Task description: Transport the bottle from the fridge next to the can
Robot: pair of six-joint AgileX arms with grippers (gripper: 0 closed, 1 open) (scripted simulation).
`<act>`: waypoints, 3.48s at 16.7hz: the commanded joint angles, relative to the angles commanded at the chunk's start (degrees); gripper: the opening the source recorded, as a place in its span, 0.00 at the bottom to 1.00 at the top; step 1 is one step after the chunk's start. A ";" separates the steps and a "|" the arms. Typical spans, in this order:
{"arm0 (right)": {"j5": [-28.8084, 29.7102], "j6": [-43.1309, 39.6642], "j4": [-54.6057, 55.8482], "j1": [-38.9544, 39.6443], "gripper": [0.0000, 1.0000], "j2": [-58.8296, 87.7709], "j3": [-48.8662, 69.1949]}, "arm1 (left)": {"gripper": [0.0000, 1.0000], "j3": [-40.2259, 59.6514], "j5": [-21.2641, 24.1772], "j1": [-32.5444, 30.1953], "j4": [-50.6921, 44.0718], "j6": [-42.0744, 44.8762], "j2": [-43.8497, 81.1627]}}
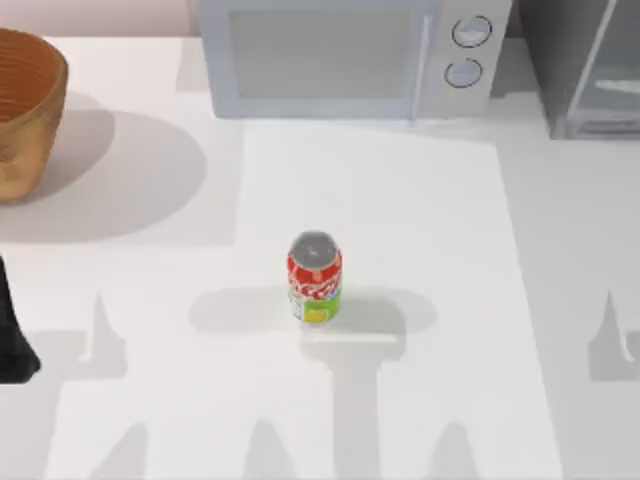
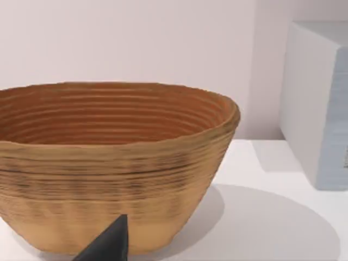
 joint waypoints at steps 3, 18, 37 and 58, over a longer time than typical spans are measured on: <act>-0.05 -0.01 0.49 -0.14 1.00 0.57 0.48 | 1.00 0.00 0.00 0.00 0.00 0.00 0.00; -8.34 0.17 37.61 -9.21 1.00 73.18 36.62 | 1.00 0.00 0.00 0.00 0.00 0.00 0.00; -13.59 0.13 63.38 -15.31 1.00 125.70 61.86 | 1.00 0.00 0.00 0.00 0.00 0.00 0.00; -11.83 0.05 55.04 -13.87 0.47 134.66 79.36 | 1.00 0.00 0.00 0.00 0.00 0.00 0.00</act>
